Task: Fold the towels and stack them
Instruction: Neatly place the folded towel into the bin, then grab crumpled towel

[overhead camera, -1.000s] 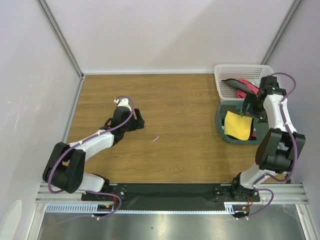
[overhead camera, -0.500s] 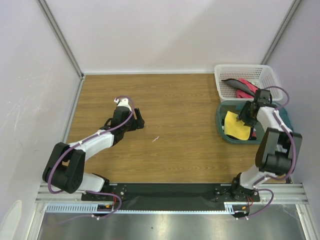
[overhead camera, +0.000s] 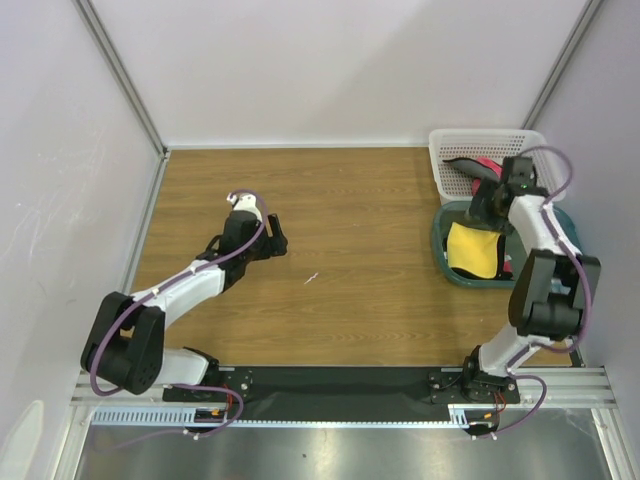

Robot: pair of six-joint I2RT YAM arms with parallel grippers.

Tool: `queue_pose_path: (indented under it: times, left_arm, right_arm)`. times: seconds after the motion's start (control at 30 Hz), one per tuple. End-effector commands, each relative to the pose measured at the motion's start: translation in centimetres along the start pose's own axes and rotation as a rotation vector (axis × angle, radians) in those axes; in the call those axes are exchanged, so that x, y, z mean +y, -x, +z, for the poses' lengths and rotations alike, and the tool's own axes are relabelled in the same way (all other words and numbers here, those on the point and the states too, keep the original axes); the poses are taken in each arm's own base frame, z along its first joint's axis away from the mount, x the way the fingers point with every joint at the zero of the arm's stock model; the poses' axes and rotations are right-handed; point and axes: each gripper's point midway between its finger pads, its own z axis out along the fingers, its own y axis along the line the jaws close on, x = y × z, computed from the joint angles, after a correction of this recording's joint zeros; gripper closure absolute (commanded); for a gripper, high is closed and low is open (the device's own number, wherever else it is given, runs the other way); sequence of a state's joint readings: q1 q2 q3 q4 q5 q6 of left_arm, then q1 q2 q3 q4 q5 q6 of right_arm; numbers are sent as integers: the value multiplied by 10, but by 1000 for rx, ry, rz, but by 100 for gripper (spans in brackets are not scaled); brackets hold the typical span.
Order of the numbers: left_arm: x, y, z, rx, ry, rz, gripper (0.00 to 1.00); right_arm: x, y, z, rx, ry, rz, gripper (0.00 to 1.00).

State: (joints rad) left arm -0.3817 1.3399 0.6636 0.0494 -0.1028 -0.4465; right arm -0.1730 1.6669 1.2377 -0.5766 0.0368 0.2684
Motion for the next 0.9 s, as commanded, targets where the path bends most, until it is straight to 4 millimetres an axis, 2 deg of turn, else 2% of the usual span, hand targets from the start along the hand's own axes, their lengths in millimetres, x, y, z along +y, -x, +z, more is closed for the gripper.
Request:
queue_pose_path:
  times: [0.0,0.1,0.17,0.2,0.23,0.27,0.33,0.37,0.4,0.43,0.5,0.53,0.57,0.6,0.67,0.7,0.77,0.8,0.87]
  left_arm:
    - [-13,45,-10,-108,-31,41,19]
    - [-18,58,-12,-141,-44,58,18]
    - [-21,64,-12,-152,-53,71,18]
    - [-23,70,-13,-163,-55,77,18]
    - [-23,73,-14,-173,-54,80,18]
    - [-24,76,-15,-183,-54,81,18]
    - [-25,82,-16,-202,-52,81,18]
    - [-25,84,-17,-211,-50,81,18]
    - [-25,86,-18,-216,-50,84,18]
    - [-25,87,-18,-222,-51,83,18]
    - [-25,89,-19,-229,-51,82,17]
    - [-26,89,-19,-233,-51,81,18]
    - [-24,89,-19,-235,-46,76,18]
    - [-23,86,-17,-228,-43,74,17]
    - [-22,84,-15,-223,-40,70,18]
    - [-23,83,-14,-219,-42,70,17]
    - [-22,80,-11,-210,-36,68,18]
    - [-21,81,-10,-211,-33,70,17]
    - [-21,82,-11,-214,-31,72,18]
  right_arm:
    - [20,87,-85,-311,75,-25,21]
    - [34,131,-111,-488,134,-95,10]
    - [34,148,-102,-525,128,-139,5]
    - [32,168,-103,-584,107,-134,0]
    - [31,175,-97,-595,97,-136,0]
    - [29,178,-75,-577,75,-200,0]
    - [42,192,-64,-617,111,-333,0]
    - [42,188,-36,-579,89,-459,0]
    - [41,191,-26,-575,61,-495,0]
    - [40,197,-4,-557,43,-551,0]
    - [28,203,17,-512,0,-569,0]
    - [31,219,13,-531,2,-579,0]
    - [32,223,17,-521,14,-588,0]
    - [32,212,43,-457,54,-602,0]
    - [36,220,50,-461,76,-616,0]
    - [35,216,63,-442,76,-632,0]
    - [36,219,71,-439,72,-645,0]
    - [34,216,82,-424,68,-652,1]
    - [34,221,85,-429,67,-657,2]
